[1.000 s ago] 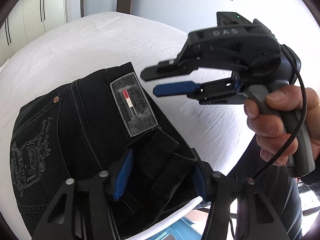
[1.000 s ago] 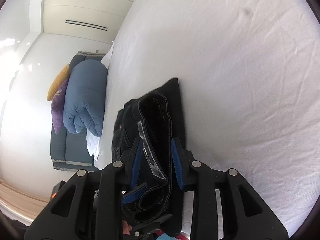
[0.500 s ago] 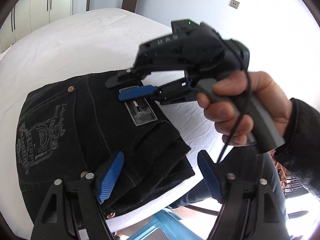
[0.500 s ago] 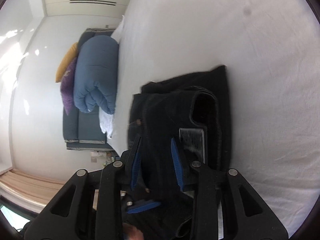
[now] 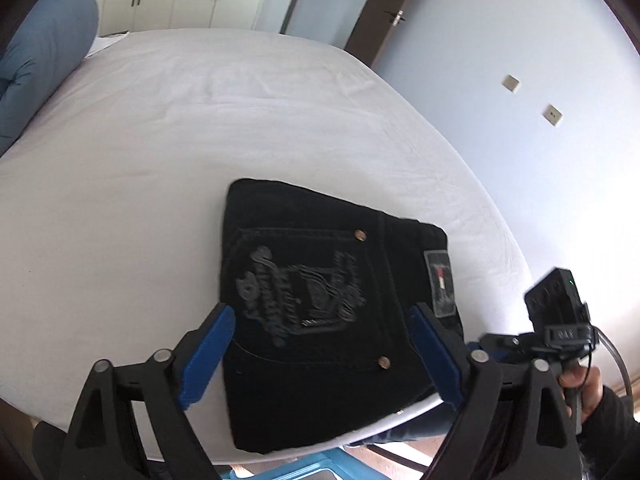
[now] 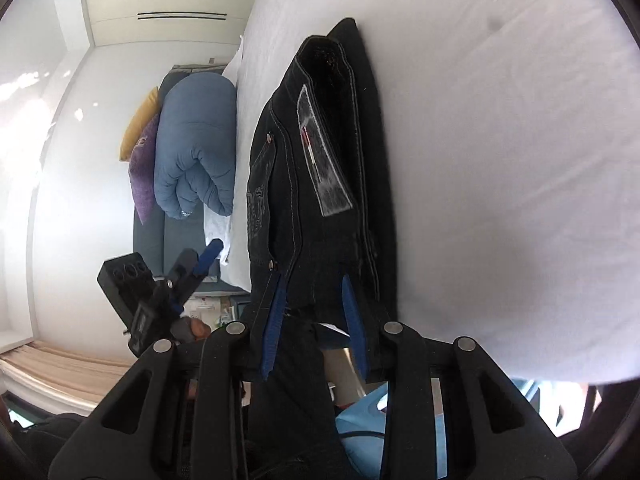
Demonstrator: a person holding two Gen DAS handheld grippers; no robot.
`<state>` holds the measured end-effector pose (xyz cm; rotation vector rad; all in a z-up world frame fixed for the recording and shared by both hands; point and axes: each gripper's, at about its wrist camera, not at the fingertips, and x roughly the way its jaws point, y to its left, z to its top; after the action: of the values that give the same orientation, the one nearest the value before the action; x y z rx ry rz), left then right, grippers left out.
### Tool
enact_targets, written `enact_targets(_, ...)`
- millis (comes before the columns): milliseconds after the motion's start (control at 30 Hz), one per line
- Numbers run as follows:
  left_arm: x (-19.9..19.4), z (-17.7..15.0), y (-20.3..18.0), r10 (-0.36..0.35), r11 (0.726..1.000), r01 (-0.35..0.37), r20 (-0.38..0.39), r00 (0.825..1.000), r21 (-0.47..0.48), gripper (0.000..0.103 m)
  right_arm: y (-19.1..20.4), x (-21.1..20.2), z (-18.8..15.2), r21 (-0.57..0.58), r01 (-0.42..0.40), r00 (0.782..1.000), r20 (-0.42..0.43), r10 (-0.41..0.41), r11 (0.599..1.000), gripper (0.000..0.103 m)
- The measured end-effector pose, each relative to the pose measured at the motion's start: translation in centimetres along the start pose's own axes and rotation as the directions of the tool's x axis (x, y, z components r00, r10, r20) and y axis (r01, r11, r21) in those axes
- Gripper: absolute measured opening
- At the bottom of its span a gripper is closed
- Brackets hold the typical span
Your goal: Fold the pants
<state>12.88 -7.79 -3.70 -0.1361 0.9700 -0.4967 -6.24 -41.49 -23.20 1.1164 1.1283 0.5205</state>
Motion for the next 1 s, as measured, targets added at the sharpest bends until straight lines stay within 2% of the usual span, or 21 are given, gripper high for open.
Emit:
enact_targets(33,0.6,0.2,0.7,0.016,1.000,-0.016,0.006,1.000,-0.008,0.098,0.4,-0.8,-0.4,-0.022,0.022,1.000,0.016,-0.022,1.000,0.039)
enact_targets(67,0.9,0.7,1.5,0.034,0.999,-0.034,0.007,0.999,-0.012,0.098,0.7,-1.8,-0.8,-0.042,0.054,0.998,0.037,-0.053,0.998,0.071)
enact_targets(133,2.1,1.3,3.0,0.051,0.998,-0.051,-0.020,0.999,-0.027,0.098,1.5,-3.7,-0.8,-0.069,0.106,0.989,0.110,-0.098,0.992,0.103)
enact_targets(167,2.7,1.7,3.7,0.052,0.998,-0.053,-0.039,0.998,-0.041,0.098,2.0,-4.3,-0.5,-0.085,0.106,0.984,0.154,-0.092,0.991,0.103)
enact_targets(233,4.0,1.8,4.8,0.031,0.998,-0.036,-0.079,0.996,-0.055,0.098,2.9,-4.6,1.0,-0.103,0.082,0.982,0.178,-0.063,0.991,0.103)
enact_targets(333,5.6,1.7,6.1,0.019,0.997,-0.029,-0.135,0.991,-0.073,0.098,3.1,-3.3,3.7,-0.112,0.095,0.987,0.143,-0.079,0.989,0.103)
enact_targets(467,7.4,1.2,7.6,-0.037,0.994,0.015,-0.194,0.980,-0.113,0.098,2.3,-0.4,6.3,-0.062,0.104,0.992,0.072,-0.099,0.993,0.103)
enact_targets(533,8.2,0.3,7.4,-0.074,0.994,0.052,-0.236,0.969,-0.100,0.098,2.6,1.2,7.1,-0.074,0.144,0.989,0.047,-0.141,0.987,0.103)
enact_targets(600,9.4,-0.4,6.9,-0.080,0.995,0.061,-0.276,0.958,-0.077,0.098,2.9,2.4,7.5,-0.090,0.179,0.984,0.021,-0.178,0.980,0.103)
enact_targets(700,10.0,-0.5,6.1,-0.065,0.998,0.058,-0.276,0.959,-0.032,0.096,3.6,3.7,8.0,-0.087,0.206,0.979,0.006,-0.206,0.975,0.103)
enact_targets(733,10.0,-0.4,5.8,-0.080,0.997,0.076,-0.282,0.956,-0.027,0.088,3.9,4.1,8.0,-0.095,0.213,0.977,-0.001,-0.214,0.972,0.102)
enact_targets(767,10.1,-0.3,5.3,-0.080,0.997,0.081,-0.292,0.953,-0.012,0.083,4.4,4.7,7.9,-0.103,0.218,0.976,-0.006,-0.219,0.971,0.096)
enact_targets(833,10.5,-0.2,3.8,-0.057,0.996,0.076,-0.314,0.948,0.047,0.066,4.9,5.7,7.6,-0.124,0.252,0.967,-0.016,-0.256,0.960,0.089)
enact_targets(900,11.2,-0.5,2.5,0.011,0.993,0.030,-0.334,0.942,0.118,0.066,5.1,6.5,7.5,-0.143,0.280,0.958,-0.015,-0.285,0.949,0.076)
enact_targets(967,11.5,-0.6,2.4,0.008,0.993,0.033,-0.342,0.940,0.113,0.066,4.9,6.7,7.6,-0.129,0.299,0.953,-0.010,-0.303,0.945,0.052)
enact_targets(1000,11.5,-0.6,2.7,-0.008,0.995,0.041,-0.344,0.939,0.091,0.063,4.5,6.5,7.7,-0.112,0.306,0.951,-0.007,-0.309,0.945,0.046)
